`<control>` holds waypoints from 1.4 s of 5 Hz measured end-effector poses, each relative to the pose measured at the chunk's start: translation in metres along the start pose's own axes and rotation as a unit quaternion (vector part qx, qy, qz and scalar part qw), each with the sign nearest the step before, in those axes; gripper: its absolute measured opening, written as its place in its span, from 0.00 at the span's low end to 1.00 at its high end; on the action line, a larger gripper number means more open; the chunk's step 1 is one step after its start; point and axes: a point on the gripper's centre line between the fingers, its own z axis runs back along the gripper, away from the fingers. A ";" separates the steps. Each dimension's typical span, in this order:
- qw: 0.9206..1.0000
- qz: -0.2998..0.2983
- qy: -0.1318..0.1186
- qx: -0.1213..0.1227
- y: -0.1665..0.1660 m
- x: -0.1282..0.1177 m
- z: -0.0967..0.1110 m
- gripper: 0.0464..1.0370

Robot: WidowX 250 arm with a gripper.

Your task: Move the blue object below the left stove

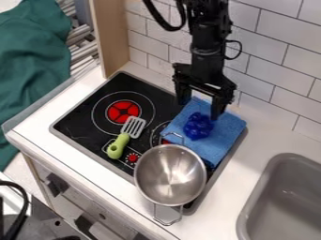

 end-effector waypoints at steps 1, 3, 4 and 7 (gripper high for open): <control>1.000 0.006 0.017 -0.009 0.002 -0.004 -0.017 0.97; 0.999 0.015 0.032 -0.013 0.013 -0.009 -0.029 0.91; 0.999 0.012 0.034 -0.014 0.012 -0.011 -0.030 0.71; 0.997 0.055 -0.034 -0.037 0.059 -0.022 0.012 0.71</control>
